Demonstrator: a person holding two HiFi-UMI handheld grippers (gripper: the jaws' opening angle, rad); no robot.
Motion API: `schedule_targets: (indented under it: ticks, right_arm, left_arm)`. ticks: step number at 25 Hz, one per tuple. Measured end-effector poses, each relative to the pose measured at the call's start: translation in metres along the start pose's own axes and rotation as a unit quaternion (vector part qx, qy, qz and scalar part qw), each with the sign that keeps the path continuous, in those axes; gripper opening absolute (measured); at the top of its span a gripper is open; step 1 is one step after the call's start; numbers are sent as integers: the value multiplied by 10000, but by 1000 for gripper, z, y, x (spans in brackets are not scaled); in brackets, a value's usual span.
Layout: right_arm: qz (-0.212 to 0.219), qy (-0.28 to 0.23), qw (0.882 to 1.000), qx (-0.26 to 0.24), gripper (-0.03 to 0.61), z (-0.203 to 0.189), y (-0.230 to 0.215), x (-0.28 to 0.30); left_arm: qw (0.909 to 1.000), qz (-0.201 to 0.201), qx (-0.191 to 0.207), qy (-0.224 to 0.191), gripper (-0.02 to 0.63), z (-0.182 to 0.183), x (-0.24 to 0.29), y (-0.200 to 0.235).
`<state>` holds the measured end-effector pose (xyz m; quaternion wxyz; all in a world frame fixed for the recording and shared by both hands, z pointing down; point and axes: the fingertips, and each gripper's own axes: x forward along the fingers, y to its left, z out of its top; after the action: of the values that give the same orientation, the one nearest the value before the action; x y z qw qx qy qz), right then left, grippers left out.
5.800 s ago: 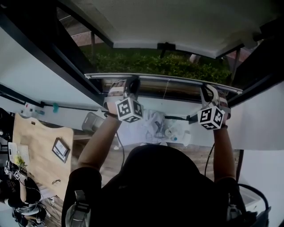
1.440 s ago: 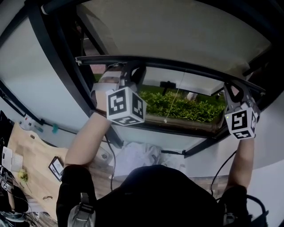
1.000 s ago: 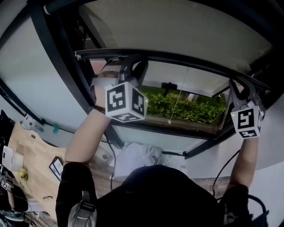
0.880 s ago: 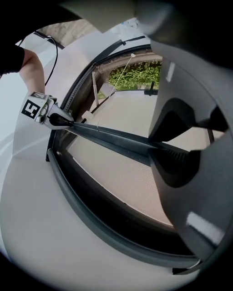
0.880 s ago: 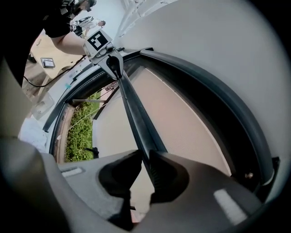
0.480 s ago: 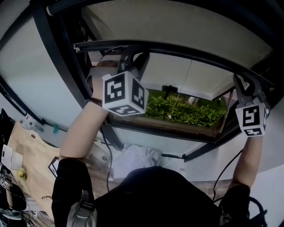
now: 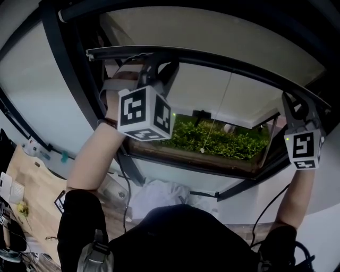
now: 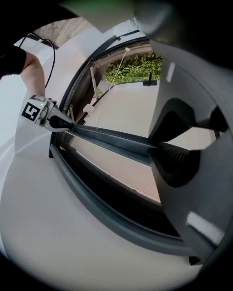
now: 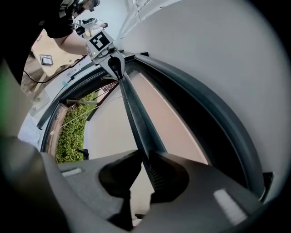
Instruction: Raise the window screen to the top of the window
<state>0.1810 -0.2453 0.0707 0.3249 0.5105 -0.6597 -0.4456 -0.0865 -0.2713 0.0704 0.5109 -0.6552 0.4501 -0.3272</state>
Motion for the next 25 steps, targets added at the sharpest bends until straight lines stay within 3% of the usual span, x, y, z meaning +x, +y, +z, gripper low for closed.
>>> schedule_targets:
  ticks: [7,12,25]
  right_arm:
    - [-151,-32,9998,-118,52,14,-25,2]
    - [58,-53,9999,-75,52,17,-33,2]
    - [202,76,9997,-113,51,32,-70,-2]
  left_arm:
    - [9999,136,-25,-48,48,5,1,27]
    - [9998,-195,-82,69,48,8,2,34]
    - [9998,-161,62,136,46,23,0,74]
